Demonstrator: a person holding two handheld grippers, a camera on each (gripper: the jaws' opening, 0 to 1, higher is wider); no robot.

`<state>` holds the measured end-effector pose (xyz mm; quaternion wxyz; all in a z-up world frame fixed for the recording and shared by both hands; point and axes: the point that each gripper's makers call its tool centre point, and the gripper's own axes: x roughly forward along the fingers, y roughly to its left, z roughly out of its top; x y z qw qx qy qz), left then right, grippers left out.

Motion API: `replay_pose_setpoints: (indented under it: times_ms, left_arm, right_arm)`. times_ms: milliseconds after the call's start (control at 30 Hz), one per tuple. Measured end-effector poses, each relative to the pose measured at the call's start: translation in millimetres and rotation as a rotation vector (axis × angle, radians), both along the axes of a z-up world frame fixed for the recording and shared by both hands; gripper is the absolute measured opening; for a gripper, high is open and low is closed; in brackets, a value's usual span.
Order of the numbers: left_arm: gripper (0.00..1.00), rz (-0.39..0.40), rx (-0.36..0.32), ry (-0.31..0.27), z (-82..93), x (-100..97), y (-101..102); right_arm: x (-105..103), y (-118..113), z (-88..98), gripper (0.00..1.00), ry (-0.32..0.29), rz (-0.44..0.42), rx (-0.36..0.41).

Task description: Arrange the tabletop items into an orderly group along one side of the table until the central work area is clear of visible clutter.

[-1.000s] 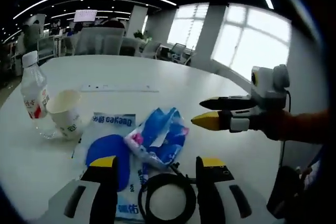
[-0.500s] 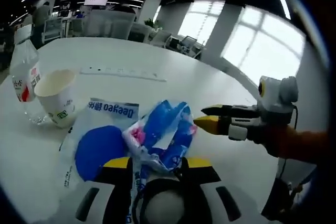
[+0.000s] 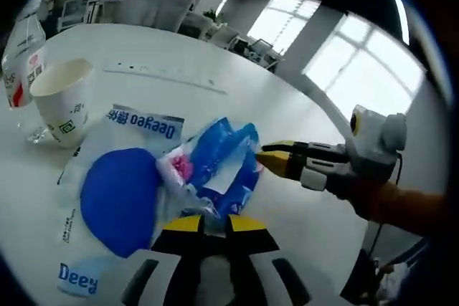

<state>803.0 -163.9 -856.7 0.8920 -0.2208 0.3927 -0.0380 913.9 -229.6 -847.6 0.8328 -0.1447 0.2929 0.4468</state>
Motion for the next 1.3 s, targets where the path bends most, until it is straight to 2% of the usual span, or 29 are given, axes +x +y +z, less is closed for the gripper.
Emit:
replay_pose_setpoints:
  times_ms: [100,233,333,400,567,700,900,1133,1300]
  left_arm:
    - [0.03,0.007,-0.040,0.028,-0.8,-3.7,-5]
    - [0.02,0.006,-0.044,0.031,-0.6,-4.1,-6]
    - [0.02,0.007,-0.048,0.029,-0.1,-3.7,-6]
    - [0.02,0.008,-0.052,0.034,-0.4,-4.1,-7]
    - [0.01,0.010,-0.052,0.052,-1.2,-7.6,-9]
    - [0.01,0.009,-0.050,0.055,-1.5,-6.5,-9]
    - [0.00,0.002,-0.026,0.044,0.2,-5.6,-7]
    - [0.00,-0.004,-0.005,0.021,5.4,-3.4,-3]
    - [0.00,-0.017,0.013,0.004,12.0,-2.5,-4]
  right_arm:
    - [6,-4,-0.8,0.00,-0.003,-0.012,0.000]
    - [4,-5,0.9,0.00,-0.018,0.006,-0.004]
    - [3,-3,7.8,0.09,-0.022,0.008,0.041]
    - [3,-2,6.0,0.15,-0.047,0.032,0.011]
    - [5,-2,-3.8,0.11,-0.034,0.020,-0.012]
    - [7,-5,-5.8,0.01,-0.054,0.028,-0.029]
    - [8,-7,-7.0,0.00,-0.045,0.030,-0.018]
    - [8,-11,8.7,0.00,-0.083,0.031,0.002]
    - [8,-11,12.3,0.00,-0.099,0.023,0.009]
